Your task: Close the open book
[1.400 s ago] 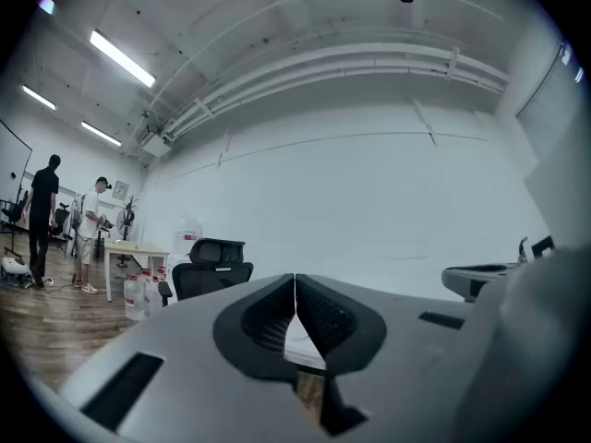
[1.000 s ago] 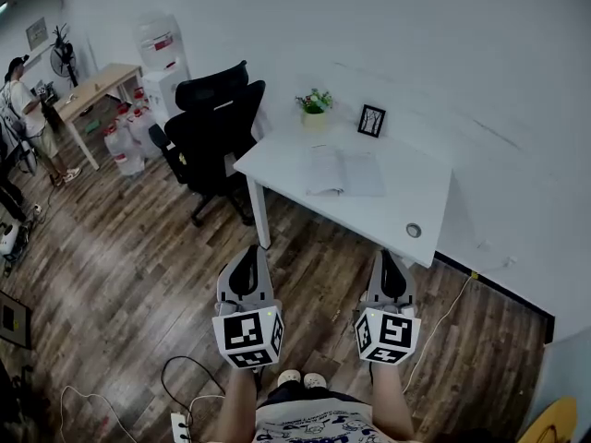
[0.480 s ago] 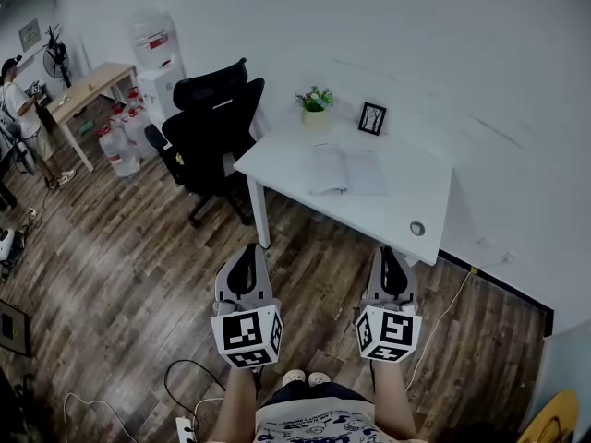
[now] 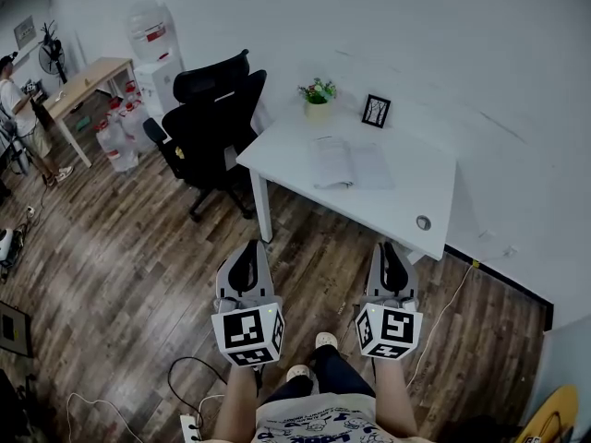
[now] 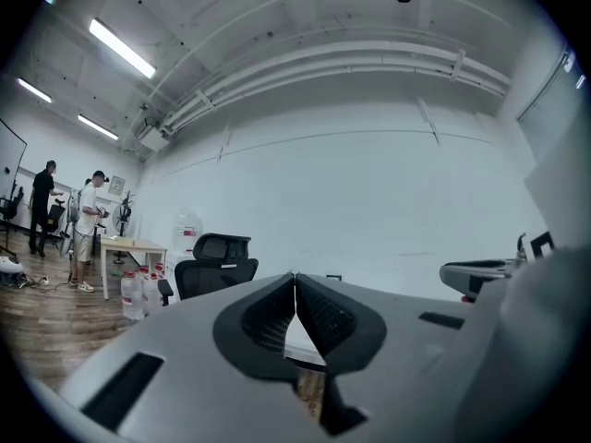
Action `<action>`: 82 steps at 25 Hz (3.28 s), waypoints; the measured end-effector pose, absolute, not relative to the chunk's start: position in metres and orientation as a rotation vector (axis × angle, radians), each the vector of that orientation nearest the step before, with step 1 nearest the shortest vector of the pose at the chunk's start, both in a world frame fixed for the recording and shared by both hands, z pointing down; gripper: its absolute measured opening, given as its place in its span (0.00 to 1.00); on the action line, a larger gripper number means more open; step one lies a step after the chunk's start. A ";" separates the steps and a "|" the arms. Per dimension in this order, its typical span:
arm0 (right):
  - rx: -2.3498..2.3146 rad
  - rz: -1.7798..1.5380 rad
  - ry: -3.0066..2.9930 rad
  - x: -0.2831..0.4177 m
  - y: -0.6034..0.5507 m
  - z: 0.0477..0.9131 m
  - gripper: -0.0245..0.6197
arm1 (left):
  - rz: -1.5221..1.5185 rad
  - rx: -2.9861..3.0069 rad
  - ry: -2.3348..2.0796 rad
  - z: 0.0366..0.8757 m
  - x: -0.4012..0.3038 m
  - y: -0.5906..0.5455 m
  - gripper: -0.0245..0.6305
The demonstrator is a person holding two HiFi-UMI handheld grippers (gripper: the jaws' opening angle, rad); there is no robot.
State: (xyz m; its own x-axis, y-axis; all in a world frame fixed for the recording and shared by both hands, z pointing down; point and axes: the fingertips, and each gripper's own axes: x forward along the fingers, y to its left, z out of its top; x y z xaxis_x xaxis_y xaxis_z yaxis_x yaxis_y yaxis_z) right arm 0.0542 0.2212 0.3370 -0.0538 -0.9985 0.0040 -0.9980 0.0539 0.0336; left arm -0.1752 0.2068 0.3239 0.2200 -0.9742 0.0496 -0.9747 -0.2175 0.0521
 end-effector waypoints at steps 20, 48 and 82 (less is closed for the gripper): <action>2.031 0.031 -2.350 0.086 0.086 0.358 0.21 | 0.023 2.327 -1.983 0.339 -0.142 0.087 0.08; 1.865 0.031 -2.406 0.147 -0.094 0.373 0.24 | 0.085 2.196 -2.115 0.345 -0.090 -0.072 0.08; 1.933 0.068 -2.193 0.108 -0.215 0.409 0.25 | 0.139 2.291 -1.924 0.376 -0.128 -0.228 0.08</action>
State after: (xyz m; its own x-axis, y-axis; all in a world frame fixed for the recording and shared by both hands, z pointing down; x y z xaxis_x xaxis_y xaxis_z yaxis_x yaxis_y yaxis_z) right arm 0.1084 -0.2147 0.4093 -0.1125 -0.9749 0.1922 -0.9849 0.1350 0.1086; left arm -0.1279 -0.2284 0.3758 0.1750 -0.9707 0.1648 -0.9843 -0.1685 0.0527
